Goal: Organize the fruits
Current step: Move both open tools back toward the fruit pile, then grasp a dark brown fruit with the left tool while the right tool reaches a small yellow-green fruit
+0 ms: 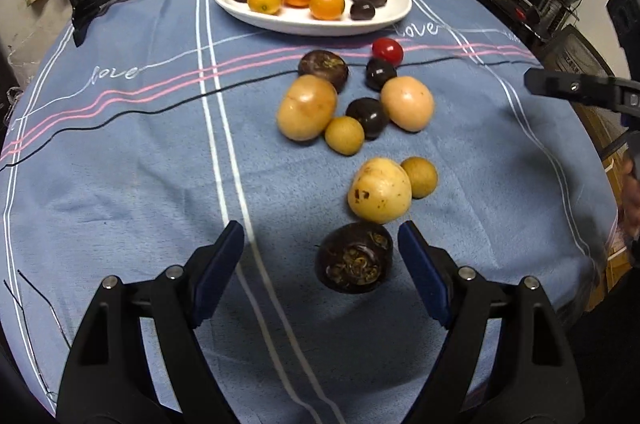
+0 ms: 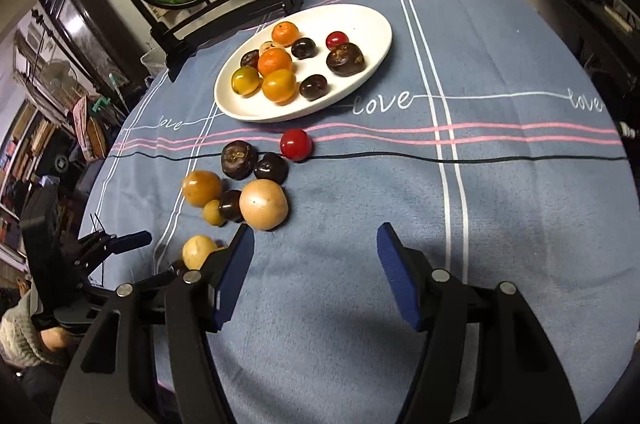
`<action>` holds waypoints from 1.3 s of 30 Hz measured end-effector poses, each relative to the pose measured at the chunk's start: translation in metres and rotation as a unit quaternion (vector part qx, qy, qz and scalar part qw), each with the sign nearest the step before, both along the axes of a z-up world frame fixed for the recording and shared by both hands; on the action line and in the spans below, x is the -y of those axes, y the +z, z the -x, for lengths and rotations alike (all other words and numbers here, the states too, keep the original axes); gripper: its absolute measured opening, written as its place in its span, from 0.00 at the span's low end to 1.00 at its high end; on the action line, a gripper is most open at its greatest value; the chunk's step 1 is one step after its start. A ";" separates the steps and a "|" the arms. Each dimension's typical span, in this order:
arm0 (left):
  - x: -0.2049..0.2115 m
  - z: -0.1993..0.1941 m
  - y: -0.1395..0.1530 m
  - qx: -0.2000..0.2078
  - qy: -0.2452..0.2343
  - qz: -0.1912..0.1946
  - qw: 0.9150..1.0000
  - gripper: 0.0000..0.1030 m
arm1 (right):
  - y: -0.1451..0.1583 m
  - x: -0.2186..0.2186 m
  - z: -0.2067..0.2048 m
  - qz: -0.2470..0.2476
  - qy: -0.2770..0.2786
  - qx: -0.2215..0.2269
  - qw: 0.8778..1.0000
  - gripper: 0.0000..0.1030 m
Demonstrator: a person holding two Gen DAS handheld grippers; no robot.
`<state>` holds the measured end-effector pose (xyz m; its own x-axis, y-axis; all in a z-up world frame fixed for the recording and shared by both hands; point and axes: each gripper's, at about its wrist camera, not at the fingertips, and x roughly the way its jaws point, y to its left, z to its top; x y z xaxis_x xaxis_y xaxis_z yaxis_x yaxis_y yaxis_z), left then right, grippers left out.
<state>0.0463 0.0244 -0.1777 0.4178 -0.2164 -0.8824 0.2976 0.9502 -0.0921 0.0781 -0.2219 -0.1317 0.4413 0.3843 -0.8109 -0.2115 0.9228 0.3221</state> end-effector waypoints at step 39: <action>-0.021 0.002 -0.020 -0.006 0.048 0.011 0.999 0.49 | -0.001 -0.020 0.011 0.022 0.057 -0.016 0.998 0.63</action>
